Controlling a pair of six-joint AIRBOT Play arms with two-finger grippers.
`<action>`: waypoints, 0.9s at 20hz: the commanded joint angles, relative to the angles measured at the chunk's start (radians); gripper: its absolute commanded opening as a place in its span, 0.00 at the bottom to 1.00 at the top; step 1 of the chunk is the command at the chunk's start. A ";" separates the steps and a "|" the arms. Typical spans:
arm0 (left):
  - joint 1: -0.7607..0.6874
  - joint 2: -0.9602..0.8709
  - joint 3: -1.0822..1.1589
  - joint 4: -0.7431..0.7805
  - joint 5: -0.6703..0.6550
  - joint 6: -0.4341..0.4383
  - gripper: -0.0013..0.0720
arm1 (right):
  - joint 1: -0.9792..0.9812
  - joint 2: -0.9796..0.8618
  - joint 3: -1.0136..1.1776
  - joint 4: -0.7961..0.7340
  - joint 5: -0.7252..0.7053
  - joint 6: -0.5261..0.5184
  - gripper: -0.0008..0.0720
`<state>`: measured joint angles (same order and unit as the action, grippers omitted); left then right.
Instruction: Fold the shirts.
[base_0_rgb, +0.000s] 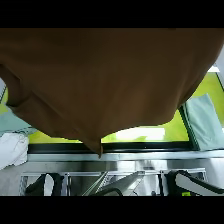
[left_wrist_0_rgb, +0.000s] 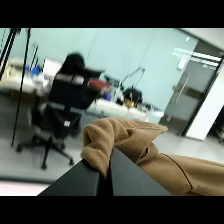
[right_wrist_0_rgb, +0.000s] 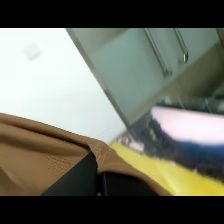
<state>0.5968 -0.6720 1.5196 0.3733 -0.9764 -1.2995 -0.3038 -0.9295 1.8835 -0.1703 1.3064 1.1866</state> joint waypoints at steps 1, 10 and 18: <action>-0.109 -0.098 -0.171 0.050 -0.042 0.117 0.03 | 0.146 -0.062 -0.175 -0.219 -0.018 0.012 0.04; -0.591 -0.896 -0.104 0.575 0.363 0.084 0.04 | 0.239 -0.506 -0.463 -0.317 -0.538 -0.201 0.04; -0.483 -1.183 0.375 0.568 -0.184 0.049 0.74 | 0.143 -0.556 -0.401 -0.312 -0.438 -0.283 0.46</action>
<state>0.0685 -1.8050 1.7626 0.9333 -0.9436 -1.2415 -0.1139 -1.5009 1.4742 -0.4747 0.8127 0.9287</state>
